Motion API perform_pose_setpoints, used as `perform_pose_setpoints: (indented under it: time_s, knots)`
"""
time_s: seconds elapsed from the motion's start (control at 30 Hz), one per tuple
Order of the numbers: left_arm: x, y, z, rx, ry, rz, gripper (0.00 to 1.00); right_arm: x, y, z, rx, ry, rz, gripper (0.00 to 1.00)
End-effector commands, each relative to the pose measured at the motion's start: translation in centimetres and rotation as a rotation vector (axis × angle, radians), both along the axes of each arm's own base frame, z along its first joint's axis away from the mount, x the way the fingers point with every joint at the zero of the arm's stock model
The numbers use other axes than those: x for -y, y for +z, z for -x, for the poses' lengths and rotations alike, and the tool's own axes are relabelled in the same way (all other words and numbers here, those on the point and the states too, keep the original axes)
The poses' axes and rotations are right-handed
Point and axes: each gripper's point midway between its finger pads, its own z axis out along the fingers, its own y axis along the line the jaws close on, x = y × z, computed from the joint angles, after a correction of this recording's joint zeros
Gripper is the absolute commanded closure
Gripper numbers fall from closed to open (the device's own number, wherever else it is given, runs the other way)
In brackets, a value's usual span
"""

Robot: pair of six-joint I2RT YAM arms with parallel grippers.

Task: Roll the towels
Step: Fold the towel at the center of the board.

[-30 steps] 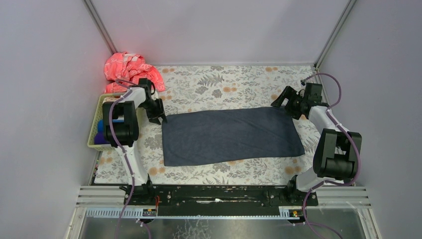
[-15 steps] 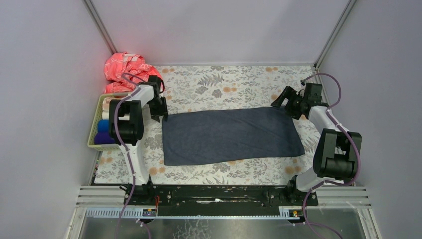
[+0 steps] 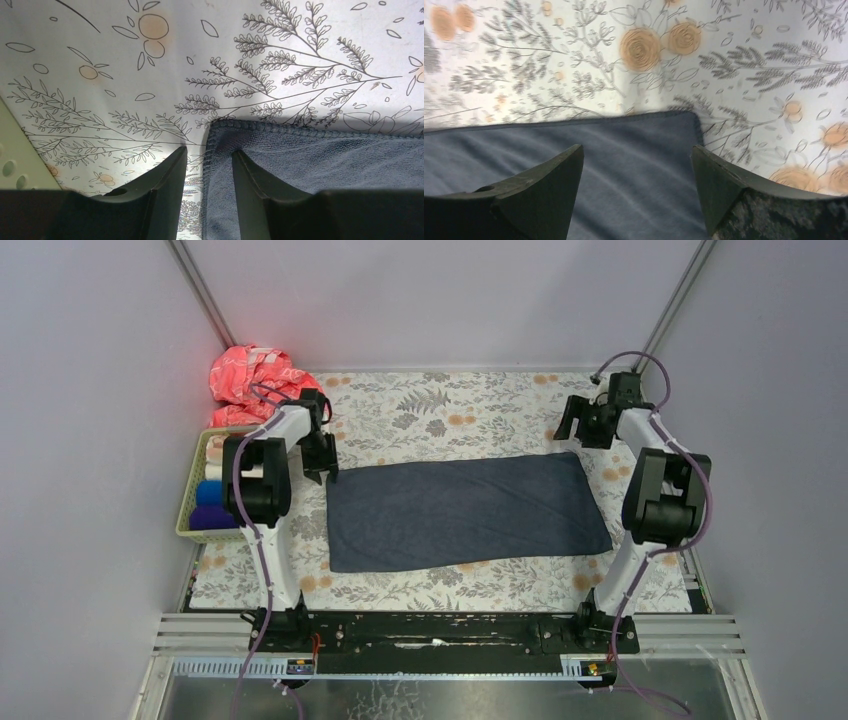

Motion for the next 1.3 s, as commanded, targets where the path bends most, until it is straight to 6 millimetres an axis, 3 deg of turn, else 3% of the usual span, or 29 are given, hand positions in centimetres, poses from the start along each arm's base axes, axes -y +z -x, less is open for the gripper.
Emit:
perform_pose_setpoints:
  time_s: [0.0, 0.2, 0.43, 0.9, 1.17, 1.27]
  knots:
    - [0.2, -2.8, -0.7, -0.011, -0.026, 0.007, 0.61, 1.7, -1.0, -0.1, -0.055, 0.14, 0.143, 0.16]
    - [0.2, -3.1, -0.7, -0.018, -0.029, 0.007, 0.61, 3.3, -2.9, -1.0, -0.108, 0.212, 0.235, 0.26]
    - [0.1, -3.0, -0.8, -0.015, -0.035, 0.002, 0.61, 2.9, -4.3, -1.5, -0.146, 0.29, 0.216, 0.39]
    - [0.1, -3.0, -0.9, -0.012, -0.045, 0.006, 0.61, 2.7, -7.9, 0.3, -0.265, 0.365, 0.194, 0.58]
    - [0.1, -3.0, -1.0, -0.016, -0.045, 0.005, 0.61, 3.4, -9.3, 1.7, -0.351, 0.403, 0.311, 0.63]
    - [0.3, -2.7, -1.1, -0.008, -0.048, 0.015, 0.61, 4.1, -9.8, 1.4, -0.362, 0.373, 0.348, 0.76]
